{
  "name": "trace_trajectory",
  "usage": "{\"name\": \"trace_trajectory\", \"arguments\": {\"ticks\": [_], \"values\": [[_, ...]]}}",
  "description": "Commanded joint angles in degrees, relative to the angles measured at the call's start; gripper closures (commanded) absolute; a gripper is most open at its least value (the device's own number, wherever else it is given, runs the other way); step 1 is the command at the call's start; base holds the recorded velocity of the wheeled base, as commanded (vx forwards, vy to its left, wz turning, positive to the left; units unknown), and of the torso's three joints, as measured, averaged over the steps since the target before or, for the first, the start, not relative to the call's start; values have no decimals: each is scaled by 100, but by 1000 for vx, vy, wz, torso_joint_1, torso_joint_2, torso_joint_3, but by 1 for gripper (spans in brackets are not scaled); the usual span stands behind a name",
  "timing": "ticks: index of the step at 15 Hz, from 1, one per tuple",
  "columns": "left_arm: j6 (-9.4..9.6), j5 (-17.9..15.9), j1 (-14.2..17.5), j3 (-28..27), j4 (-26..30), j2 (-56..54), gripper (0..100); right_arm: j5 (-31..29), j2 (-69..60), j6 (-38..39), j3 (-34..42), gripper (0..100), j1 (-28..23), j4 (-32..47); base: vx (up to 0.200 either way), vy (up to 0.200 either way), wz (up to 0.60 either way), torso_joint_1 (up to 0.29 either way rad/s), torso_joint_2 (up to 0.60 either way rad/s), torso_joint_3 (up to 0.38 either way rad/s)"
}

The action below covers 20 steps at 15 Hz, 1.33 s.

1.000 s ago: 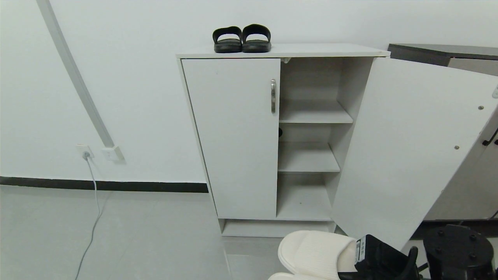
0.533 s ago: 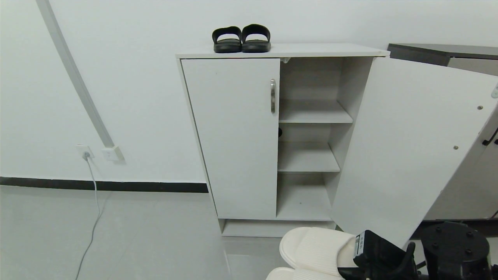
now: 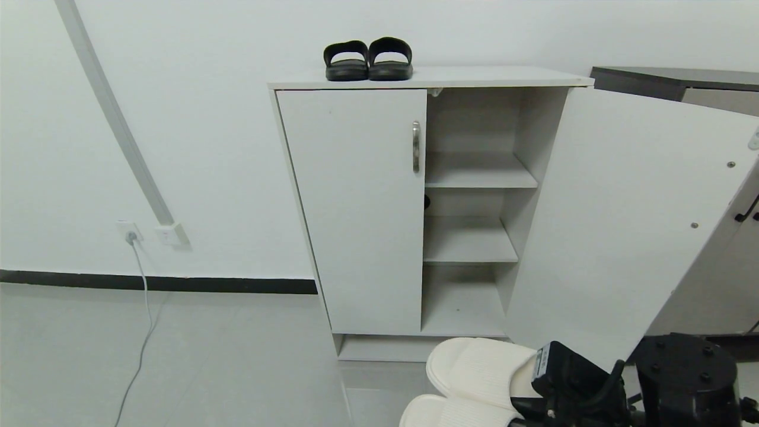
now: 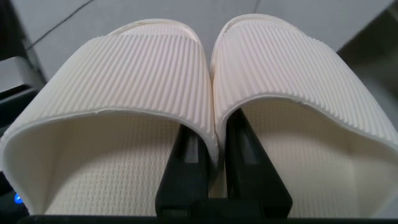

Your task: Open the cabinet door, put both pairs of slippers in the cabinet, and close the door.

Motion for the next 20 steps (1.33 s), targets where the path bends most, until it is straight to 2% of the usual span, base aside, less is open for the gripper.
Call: {"name": "trace_trajectory", "arguments": {"ticks": [1,3,5,7,9,12,20], "values": [[-14,-2,-1,2,4,9,100,-293,354,201,-269,100,-8,-42,0,0,0,0,0,0],[-14,-2,-1,2,4,9,100,-890,996,834,-691,100,36,-516,0,0,0,0,0,0],[-58,7,-1,2,4,9,100,-2024,2191,1449,-1288,100,97,-1536,0,0,0,0,0,0],[-58,7,-1,-6,4,9,100,-3123,3149,1572,-2035,100,97,-2063,0,0,0,0,0,0],[-58,7,-1,-6,4,9,100,-3914,3536,1818,-2774,100,71,-1905,0,0,0,0,0,0],[-58,7,-1,-6,4,9,100,-4845,3562,2416,-3529,100,53,-789,0,0,0,0,0,0],[-93,15,-1,-6,4,9,100,-5012,3685,2477,-3635,100,-210,-763,0,-150,0,2,1,1]]}}
